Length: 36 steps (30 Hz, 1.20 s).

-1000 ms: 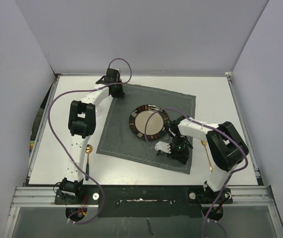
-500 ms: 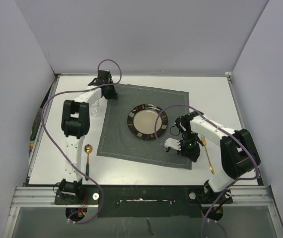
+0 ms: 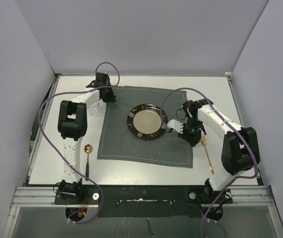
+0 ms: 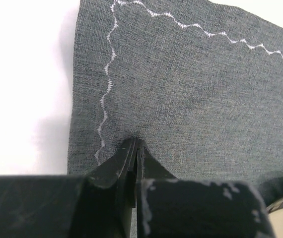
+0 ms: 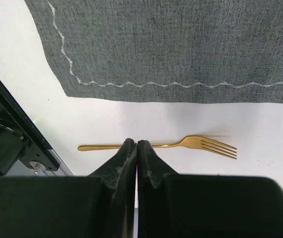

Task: Set the dinner table for one person
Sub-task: Adjust the napkin at the center of the board.

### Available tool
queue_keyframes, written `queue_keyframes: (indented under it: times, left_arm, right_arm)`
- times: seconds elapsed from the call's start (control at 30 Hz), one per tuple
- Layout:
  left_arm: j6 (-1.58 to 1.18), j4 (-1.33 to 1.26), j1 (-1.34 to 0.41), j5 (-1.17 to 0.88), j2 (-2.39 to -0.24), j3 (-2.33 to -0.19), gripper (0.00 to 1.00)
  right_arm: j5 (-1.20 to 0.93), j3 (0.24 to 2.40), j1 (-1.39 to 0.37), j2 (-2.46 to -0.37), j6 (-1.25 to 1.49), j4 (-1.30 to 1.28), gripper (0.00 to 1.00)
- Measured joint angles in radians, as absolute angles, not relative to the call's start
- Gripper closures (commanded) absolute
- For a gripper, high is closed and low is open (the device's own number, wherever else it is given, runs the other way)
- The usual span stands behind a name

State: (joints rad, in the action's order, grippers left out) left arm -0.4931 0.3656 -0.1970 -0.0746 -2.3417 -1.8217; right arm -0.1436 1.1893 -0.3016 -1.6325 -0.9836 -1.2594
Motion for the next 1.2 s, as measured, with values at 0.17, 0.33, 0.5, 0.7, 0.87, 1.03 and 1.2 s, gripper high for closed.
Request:
queue_keyframes:
  times: [0.17, 0.33, 0.5, 0.7, 0.87, 1.03, 1.2]
  left_arm:
    - [-0.494, 0.368, -0.193, -0.067, -2.275, -1.723, 1.00]
    - [-0.493, 0.371, -0.192, -0.063, -2.233, -1.663, 1.00]
    - [-0.471, 0.382, -0.193, -0.063, -2.209, -1.634, 0.74]
    - [-0.414, 0.395, -0.202, -0.079, -2.180, -1.652, 0.02]
    - [-0.382, 0.418, -0.215, -0.081, -2.138, -1.715, 0.02]
    - [-0.353, 0.416, -0.267, -0.101, -2.032, -1.748, 0.02]
    - [-0.337, 0.414, -0.362, -0.167, -1.959, -1.811, 0.02]
  right_arm:
    - [-0.154, 1.198, -0.302, -1.632, -0.960, -1.248, 1.00]
    - [-0.169, 1.201, -0.302, -1.626, -0.925, -1.227, 1.00]
    - [-0.177, 1.198, -0.301, -1.611, -0.893, -1.214, 1.00]
    - [-0.176, 1.195, -0.301, -1.581, -0.854, -1.197, 1.00]
    - [-0.133, 1.206, -0.290, -1.578, -0.781, -1.116, 1.00]
    - [-0.123, 1.376, -0.249, -1.627, -0.702, -1.036, 1.00]
    - [-0.122, 1.519, -0.233, -1.732, -0.637, -0.939, 1.00]
